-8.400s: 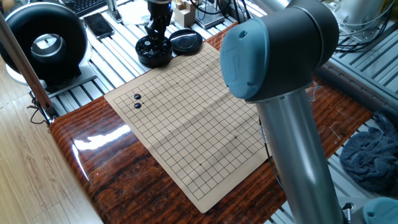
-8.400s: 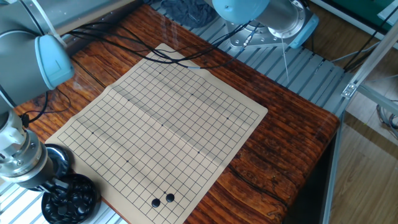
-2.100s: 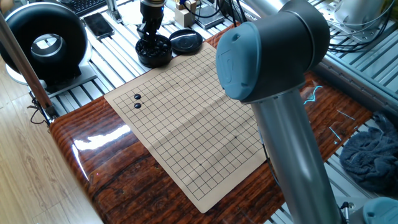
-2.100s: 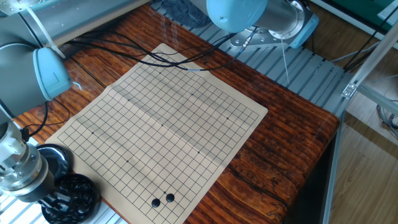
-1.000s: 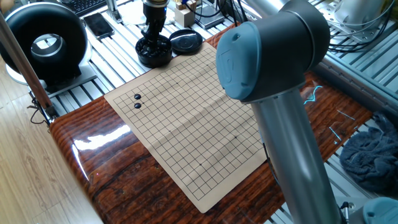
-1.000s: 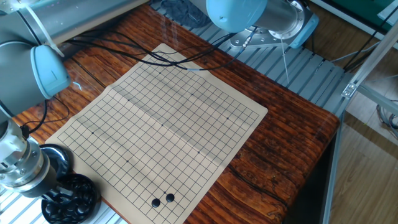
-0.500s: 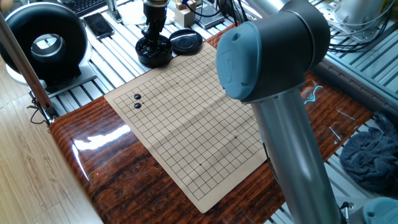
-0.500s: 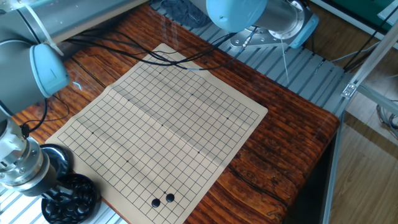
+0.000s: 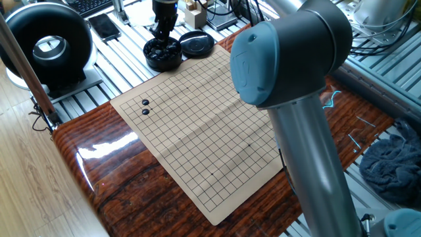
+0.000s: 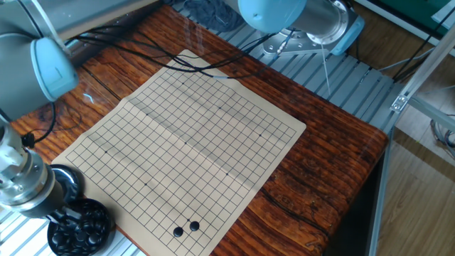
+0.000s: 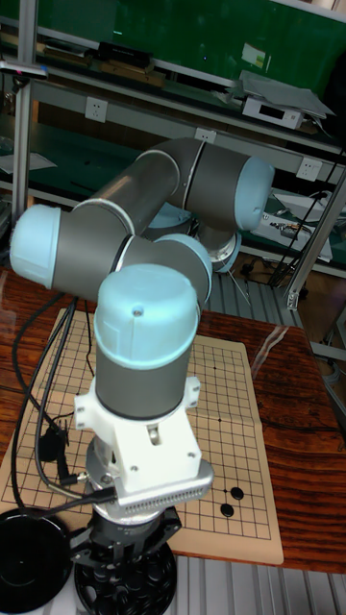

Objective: Play the first move as black on the 3-4 point in the upper right corner of the Go board

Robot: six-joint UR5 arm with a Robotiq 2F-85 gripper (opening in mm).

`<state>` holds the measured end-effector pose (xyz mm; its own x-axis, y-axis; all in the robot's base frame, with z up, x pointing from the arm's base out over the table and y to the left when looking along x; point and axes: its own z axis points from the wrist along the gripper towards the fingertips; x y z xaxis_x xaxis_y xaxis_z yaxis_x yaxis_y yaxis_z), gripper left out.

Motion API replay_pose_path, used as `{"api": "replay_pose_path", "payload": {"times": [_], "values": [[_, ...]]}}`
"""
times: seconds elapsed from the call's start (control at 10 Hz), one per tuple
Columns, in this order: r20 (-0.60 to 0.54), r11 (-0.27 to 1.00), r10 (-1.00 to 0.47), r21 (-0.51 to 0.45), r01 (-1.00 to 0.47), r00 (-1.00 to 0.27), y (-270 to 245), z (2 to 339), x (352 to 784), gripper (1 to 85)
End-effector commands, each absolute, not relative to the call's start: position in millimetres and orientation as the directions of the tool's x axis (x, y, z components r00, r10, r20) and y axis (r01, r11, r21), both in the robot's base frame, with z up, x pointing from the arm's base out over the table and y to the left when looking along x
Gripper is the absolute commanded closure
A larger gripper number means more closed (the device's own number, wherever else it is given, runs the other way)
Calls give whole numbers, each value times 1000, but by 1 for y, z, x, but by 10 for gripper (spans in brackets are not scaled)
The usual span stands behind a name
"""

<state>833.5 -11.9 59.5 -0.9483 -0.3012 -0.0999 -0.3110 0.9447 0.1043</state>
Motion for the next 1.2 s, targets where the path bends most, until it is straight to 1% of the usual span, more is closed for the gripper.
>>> {"api": "replay_pose_path", "payload": {"times": [0.0, 0.1, 0.2, 0.5, 0.8, 1.1], "values": [[-101, 977, -182, 89, -191, -978, -17, 80, 830, 843], [-106, 980, -173, 81, -182, -979, -19, 84, 829, 843], [-106, 982, -149, 103, -160, -983, -13, 91, 825, 843], [-87, 985, -101, 130, -111, -991, -2, 100, 810, 843], [-100, 996, -23, 88, -32, -995, 5, 103, 808, 843], [-95, 996, 64, 62, 58, -993, 22, 100, 792, 843]]}}
